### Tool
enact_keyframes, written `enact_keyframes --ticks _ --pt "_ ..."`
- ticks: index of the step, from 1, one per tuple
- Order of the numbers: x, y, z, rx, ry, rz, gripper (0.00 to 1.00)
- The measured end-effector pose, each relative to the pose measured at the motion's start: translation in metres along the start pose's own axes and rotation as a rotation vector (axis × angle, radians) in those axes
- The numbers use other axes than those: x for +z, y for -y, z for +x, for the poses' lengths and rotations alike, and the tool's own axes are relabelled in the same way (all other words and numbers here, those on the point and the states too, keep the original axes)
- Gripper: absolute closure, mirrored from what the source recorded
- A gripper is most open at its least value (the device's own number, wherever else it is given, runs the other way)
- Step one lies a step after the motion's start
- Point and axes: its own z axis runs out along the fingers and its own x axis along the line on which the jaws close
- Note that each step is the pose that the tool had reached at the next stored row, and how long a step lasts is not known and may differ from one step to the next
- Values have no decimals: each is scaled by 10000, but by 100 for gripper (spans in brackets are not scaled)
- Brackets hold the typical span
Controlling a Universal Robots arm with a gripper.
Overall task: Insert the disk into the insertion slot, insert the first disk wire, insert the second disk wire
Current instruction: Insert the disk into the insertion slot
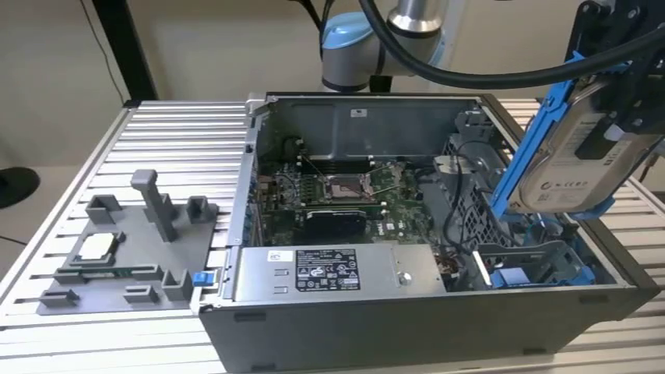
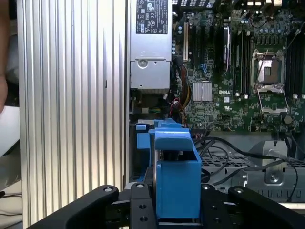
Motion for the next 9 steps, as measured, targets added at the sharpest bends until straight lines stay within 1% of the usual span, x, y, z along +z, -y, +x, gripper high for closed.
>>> enact_keyframes --ticks 9 --pt "2 3 1 0 1 0 100"
